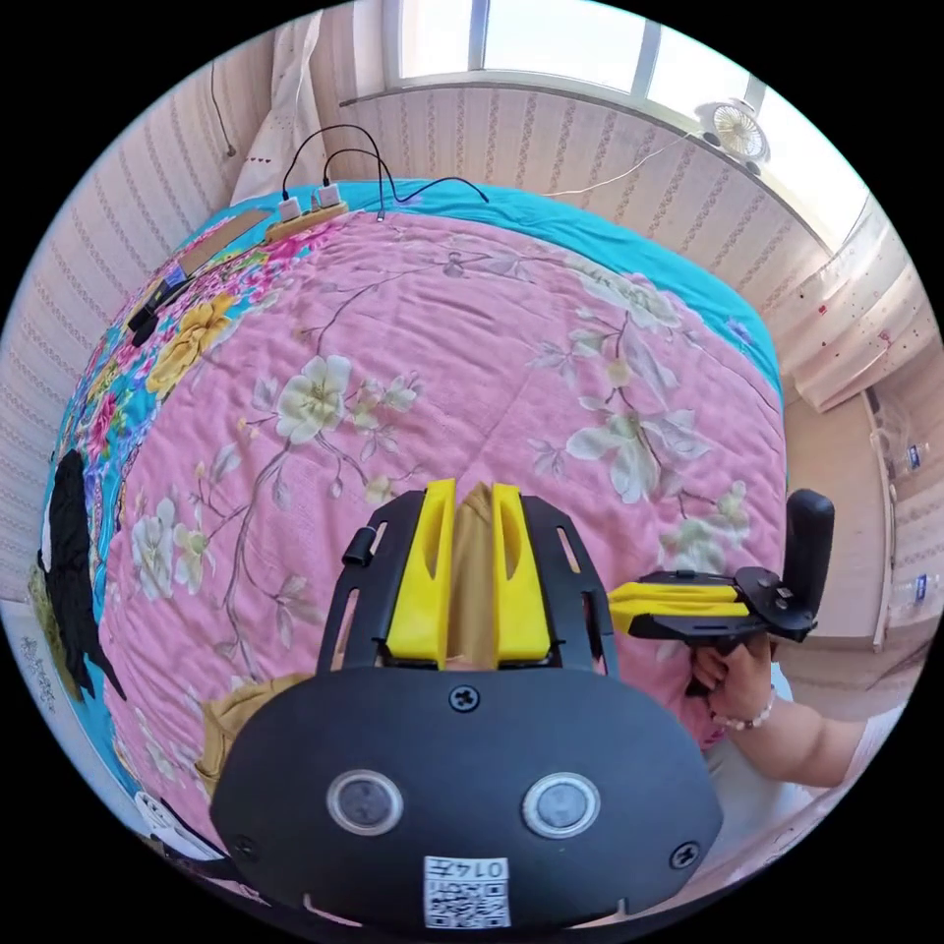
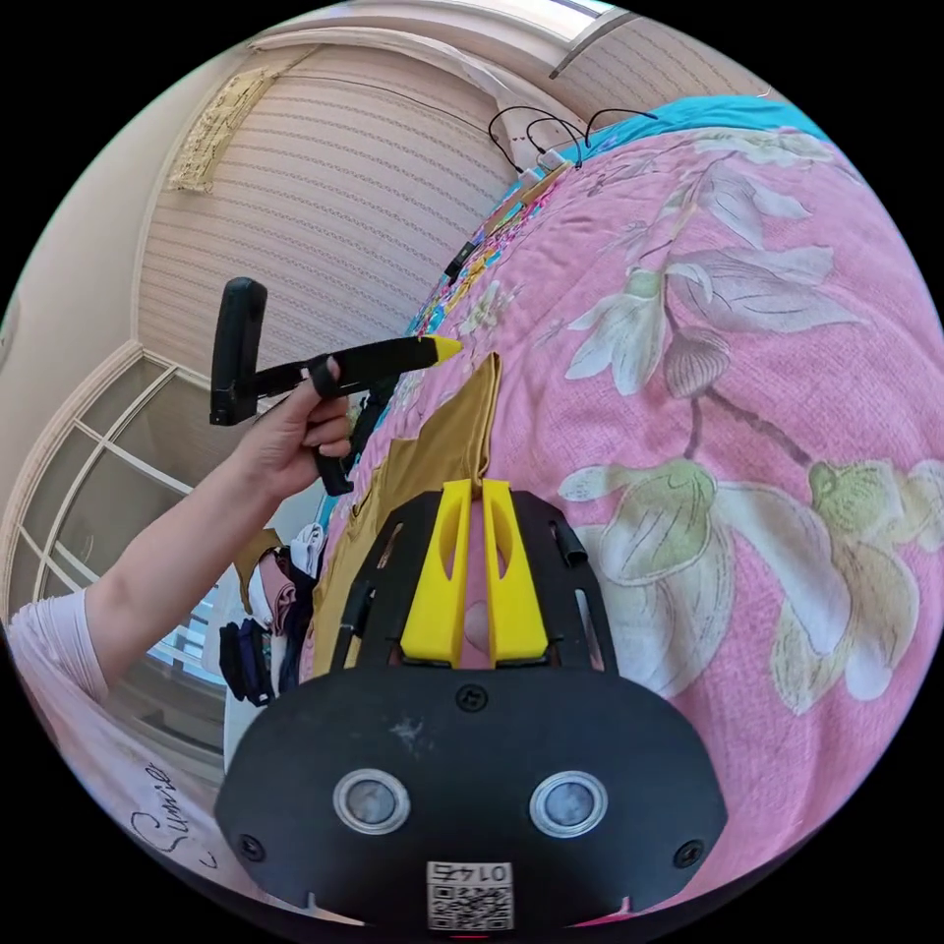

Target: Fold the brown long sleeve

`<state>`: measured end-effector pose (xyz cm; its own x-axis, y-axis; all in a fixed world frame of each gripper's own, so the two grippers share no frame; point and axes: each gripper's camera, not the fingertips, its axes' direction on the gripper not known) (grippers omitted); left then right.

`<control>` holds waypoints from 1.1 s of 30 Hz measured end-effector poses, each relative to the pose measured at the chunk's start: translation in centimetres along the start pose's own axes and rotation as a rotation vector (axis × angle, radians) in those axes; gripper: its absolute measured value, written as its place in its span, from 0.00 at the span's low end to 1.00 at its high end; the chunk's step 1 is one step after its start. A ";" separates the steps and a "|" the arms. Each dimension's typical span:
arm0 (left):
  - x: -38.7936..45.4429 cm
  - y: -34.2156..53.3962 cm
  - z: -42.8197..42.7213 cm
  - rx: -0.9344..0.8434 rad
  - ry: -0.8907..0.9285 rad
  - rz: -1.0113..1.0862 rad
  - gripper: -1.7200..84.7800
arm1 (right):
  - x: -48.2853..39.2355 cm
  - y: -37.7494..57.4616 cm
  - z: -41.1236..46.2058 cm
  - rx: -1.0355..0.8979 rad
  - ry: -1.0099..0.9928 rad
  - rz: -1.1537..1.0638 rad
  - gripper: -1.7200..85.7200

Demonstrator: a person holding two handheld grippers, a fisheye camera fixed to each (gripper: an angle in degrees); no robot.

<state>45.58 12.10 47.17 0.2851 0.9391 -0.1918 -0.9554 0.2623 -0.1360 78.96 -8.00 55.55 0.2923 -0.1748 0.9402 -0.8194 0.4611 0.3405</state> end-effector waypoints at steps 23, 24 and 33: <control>-11.2 23.2 -12.8 0.295 0.051 -0.409 0.01 | -11.8 7.1 7.1 -0.386 -0.574 -0.639 0.03; -11.4 24.4 -12.6 0.294 0.053 -0.440 0.01 | -12.3 7.7 7.9 -0.426 -0.573 -0.656 0.03; -14.5 33.7 -7.0 0.143 0.166 -0.727 0.07 | -14.9 14.1 15.0 -0.759 -0.463 -0.821 0.08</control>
<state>9.82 5.79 38.54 0.8441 0.4759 -0.2470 -0.5197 0.8394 -0.1588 55.67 -12.00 46.25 0.2584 -0.8780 0.4029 0.0711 0.4332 0.8985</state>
